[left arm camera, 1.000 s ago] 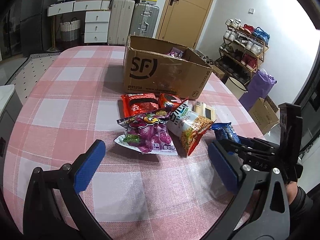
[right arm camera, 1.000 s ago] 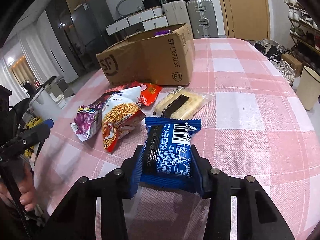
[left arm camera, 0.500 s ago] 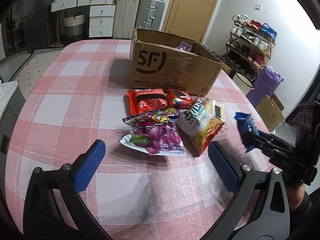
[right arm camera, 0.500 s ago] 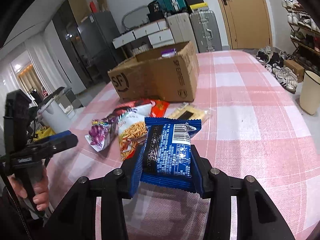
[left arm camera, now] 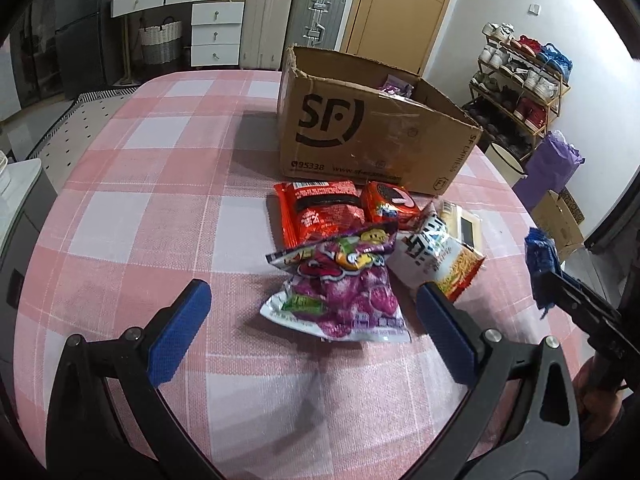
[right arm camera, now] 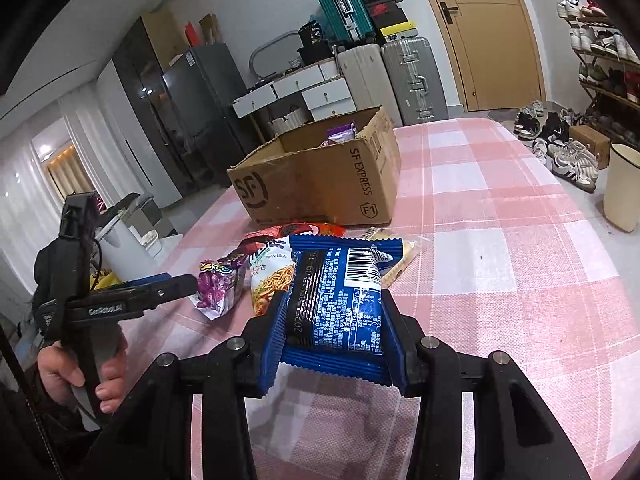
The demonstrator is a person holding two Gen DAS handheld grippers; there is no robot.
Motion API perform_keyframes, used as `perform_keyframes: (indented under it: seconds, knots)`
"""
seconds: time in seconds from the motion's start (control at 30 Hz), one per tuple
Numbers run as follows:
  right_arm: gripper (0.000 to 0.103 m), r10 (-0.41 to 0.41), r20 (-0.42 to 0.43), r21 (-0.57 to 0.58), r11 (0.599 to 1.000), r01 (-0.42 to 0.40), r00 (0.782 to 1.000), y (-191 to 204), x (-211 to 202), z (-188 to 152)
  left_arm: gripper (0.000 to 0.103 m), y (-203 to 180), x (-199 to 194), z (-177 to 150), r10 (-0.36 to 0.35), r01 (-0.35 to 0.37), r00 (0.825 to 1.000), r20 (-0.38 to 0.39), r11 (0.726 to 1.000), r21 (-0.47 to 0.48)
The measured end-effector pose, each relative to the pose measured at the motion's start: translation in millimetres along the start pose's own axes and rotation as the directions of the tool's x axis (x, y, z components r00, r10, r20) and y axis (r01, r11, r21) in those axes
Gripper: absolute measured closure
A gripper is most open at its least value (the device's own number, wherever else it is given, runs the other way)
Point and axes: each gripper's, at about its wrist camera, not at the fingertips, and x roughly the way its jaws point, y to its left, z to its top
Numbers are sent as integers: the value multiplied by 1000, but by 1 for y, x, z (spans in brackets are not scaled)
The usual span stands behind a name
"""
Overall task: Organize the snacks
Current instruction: 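Close the right tool on the blue biscuit pack while the left tool grasps the purple candy bag, then lift and carry the blue pack and purple bag over the SF box with both tools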
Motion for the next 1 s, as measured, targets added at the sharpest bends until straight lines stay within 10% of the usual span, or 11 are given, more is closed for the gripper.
perform_keyframes:
  seconds: [0.4,1.0]
  knots:
    - [59,13,-1,25,1000,-13,1000,-11,4,-2,2,-4,34,12,-18,19,998,-53,1000,15]
    - [59,13,-1,17,1000,-13,1000,-6,4,0,58,1,46,2,-81,83,992,-92,996,15]
